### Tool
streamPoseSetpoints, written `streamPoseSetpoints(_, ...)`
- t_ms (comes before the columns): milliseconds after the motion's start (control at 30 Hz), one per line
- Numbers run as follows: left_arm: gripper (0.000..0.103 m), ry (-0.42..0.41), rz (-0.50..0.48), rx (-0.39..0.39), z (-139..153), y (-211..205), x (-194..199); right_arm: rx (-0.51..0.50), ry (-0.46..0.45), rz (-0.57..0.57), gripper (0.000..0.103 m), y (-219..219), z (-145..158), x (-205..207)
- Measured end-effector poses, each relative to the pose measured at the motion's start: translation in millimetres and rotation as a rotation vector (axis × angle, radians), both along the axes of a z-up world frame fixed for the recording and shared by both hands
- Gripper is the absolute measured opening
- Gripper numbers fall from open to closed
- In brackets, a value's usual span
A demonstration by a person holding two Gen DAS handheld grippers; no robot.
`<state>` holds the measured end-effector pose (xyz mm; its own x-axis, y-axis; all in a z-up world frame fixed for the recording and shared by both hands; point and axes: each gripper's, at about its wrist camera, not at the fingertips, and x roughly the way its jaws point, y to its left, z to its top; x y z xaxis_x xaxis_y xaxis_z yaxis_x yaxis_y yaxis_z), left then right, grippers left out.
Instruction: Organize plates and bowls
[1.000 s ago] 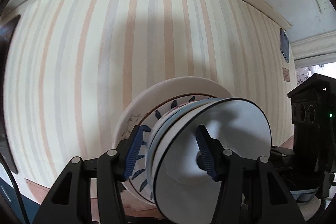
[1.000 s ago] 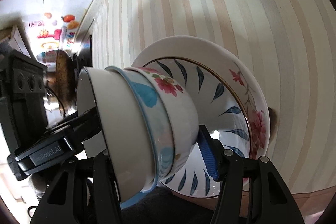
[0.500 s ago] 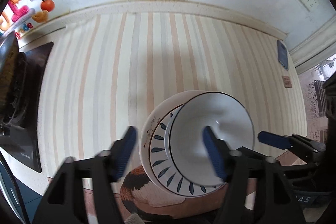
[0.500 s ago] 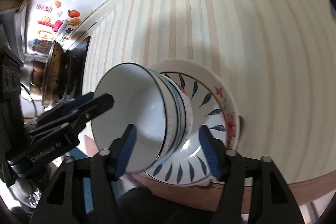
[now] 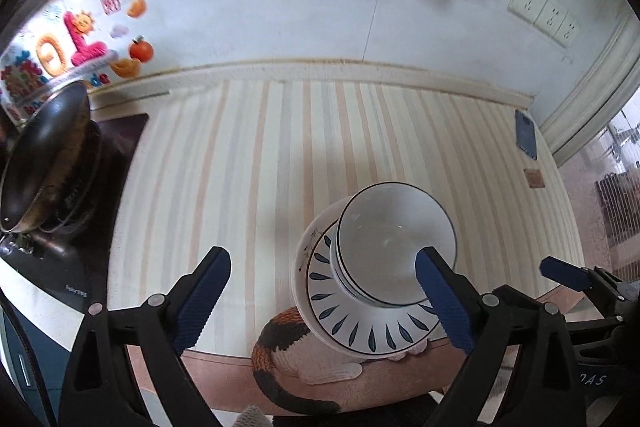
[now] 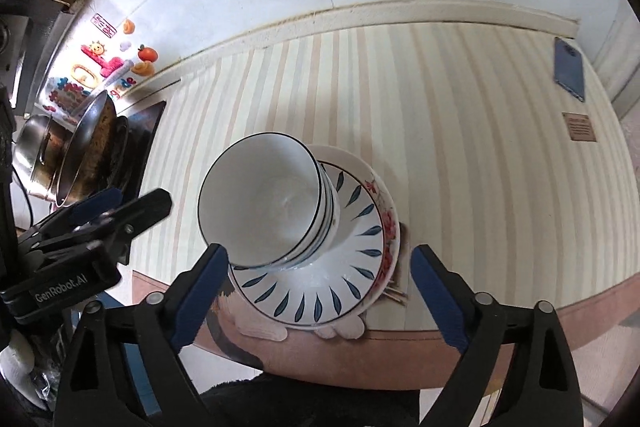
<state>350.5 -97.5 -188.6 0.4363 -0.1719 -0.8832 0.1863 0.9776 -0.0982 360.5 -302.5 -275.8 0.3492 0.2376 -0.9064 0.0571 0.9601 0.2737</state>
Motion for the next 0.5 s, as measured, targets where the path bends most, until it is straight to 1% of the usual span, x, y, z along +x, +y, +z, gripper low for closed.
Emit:
streamPoseSetpoints(33, 0.095, -0.017, 0.009, 0.002, 5, 2, -5, -0.012, -0.009, -0.004, 0.097, 1, 4, -5)
streamPoseSetpoints(100, 0.102, -0.037, 0.014, 0.009, 13, 4, -14, -0.042, -0.04, -0.008, 0.099, 2, 15, -16)
streamPoseSetpoints(133, 0.103, -0.05, 0.02, 0.011, 18, 4, -20, -0.051, -0.053, -0.015, 0.099, 3, 20, -22)
streamPoseSetpoints(267, 0.103, -0.114, 0.033, -0.031, 40, 10, -46, -0.103, -0.126, -0.034, 0.099, 3, 45, -45)
streamPoseSetpoints(367, 0.103, -0.159, 0.044, -0.047, 57, 13, -66, -0.103, -0.173, -0.04, 0.1, 1, 64, -64)
streamPoseSetpoints(500, 0.103, -0.209, 0.057, -0.03, 78, 11, -96, -0.136, -0.229, -0.044, 0.1, 1, 85, -90)
